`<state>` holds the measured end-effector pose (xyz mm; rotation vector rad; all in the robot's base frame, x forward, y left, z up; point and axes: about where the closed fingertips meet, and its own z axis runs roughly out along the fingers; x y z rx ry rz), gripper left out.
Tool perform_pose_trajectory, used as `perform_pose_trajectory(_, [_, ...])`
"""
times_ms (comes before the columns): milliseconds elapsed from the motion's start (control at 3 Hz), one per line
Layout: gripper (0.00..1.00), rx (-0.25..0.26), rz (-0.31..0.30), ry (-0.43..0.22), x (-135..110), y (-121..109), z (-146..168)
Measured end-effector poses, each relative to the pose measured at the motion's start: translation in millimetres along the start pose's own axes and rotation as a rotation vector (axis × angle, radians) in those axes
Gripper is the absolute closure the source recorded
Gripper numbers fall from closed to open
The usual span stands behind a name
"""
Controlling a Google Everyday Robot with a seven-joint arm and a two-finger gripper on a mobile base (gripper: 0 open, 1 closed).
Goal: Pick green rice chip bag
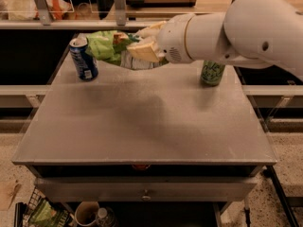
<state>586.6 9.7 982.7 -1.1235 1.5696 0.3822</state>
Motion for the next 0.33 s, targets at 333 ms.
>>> perform_pose_trajectory(333, [1.0, -0.002, -0.004, -0.011, -8.5, -2.3, -2.6])
